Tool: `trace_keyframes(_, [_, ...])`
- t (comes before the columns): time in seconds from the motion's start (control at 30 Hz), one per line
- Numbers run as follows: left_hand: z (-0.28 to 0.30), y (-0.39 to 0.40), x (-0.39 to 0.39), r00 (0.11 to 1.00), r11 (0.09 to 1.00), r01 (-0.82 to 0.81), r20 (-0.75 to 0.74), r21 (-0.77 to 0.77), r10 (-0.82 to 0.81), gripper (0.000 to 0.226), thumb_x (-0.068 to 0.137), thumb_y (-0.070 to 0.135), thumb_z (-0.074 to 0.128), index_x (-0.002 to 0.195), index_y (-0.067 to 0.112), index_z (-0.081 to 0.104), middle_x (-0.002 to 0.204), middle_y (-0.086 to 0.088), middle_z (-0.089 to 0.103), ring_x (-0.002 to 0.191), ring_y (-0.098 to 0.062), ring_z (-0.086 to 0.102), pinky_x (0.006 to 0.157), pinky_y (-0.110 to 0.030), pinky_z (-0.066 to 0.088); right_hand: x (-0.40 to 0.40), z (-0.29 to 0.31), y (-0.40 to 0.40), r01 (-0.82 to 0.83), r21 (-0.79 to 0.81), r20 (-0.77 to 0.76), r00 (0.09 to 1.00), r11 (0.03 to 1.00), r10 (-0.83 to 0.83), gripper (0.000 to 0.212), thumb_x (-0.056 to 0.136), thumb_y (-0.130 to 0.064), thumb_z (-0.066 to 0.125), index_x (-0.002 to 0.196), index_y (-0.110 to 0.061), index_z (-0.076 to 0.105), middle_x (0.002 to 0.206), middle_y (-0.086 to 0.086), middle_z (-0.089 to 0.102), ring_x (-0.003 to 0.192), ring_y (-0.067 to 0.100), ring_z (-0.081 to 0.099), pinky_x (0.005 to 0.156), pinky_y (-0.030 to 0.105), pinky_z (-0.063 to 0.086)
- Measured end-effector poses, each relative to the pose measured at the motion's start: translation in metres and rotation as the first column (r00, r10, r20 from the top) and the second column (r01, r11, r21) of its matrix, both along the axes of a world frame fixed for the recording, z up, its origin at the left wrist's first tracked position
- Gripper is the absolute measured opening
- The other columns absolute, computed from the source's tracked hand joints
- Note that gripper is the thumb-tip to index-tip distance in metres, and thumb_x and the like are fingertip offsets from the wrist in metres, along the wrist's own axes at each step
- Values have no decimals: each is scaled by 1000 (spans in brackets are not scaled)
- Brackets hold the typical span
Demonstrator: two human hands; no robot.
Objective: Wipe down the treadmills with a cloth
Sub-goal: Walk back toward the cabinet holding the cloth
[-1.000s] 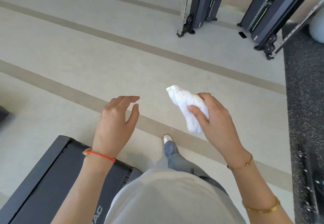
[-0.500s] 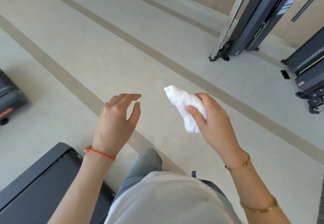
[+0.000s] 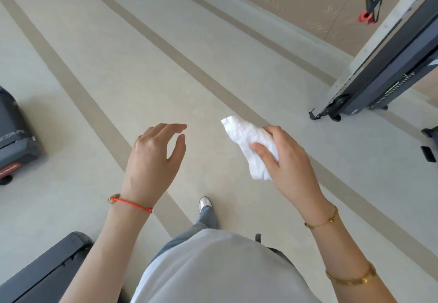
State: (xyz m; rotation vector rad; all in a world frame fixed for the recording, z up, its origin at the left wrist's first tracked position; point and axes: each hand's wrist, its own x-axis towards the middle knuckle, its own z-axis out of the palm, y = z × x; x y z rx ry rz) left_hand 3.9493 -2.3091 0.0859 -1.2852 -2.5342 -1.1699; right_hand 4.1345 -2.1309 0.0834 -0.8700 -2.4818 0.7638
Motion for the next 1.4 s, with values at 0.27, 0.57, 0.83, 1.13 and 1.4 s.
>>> trace_keyframes(0.27, [17, 93, -143, 997, 998, -67, -29, -17, 66, 20, 95, 12, 58, 112, 12, 69, 106, 1, 70, 99, -22, 67, 85, -46, 53, -153, 11, 102, -38, -4, -23, 999, 999, 38, 29, 96, -52, 46, 110, -26, 51, 94, -11, 59, 86, 11, 55, 70, 28, 44])
trace_keyframes(0.57, [6, 181, -259, 995, 994, -104, -4, -41, 104, 20, 95, 12, 58, 112, 13, 69, 104, 1, 70, 98, -21, 67, 85, -43, 53, -282, 0, 200, -72, -12, -9, 997, 997, 72, 39, 93, -55, 42, 111, -22, 52, 95, -8, 60, 85, 12, 55, 68, 27, 44])
trace_keyframes(0.83, [2, 286, -383, 983, 982, -181, 17, -52, 182, 20, 95, 12, 58, 111, 13, 70, 103, 2, 70, 98, -18, 66, 86, -36, 52, -420, -5, 317, -142, -28, 9, 990, 989, 142, 35, 95, -51, 46, 113, -21, 53, 100, -8, 61, 90, 14, 57, 74, 34, 49])
trace_keyframes(1.13, [24, 400, -528, 959, 958, -283, 7, -49, 284, 21, 96, 15, 56, 113, 14, 69, 107, 4, 70, 100, -19, 65, 87, -41, 51, -596, 10, 444, -233, -14, -19, 972, 972, 232, 30, 96, -51, 47, 111, -25, 51, 97, -10, 60, 87, 13, 56, 70, 31, 46])
trace_keyframes(1.4, [12, 456, -645, 931, 930, -362, 34, -55, 364, 20, 95, 15, 58, 111, 15, 70, 104, 2, 70, 71, -13, 54, 80, -31, 47, -725, -2, 512, -295, -41, 5, 955, 954, 296, 31, 96, -53, 46, 111, -27, 51, 97, -11, 60, 87, 12, 56, 69, 31, 47])
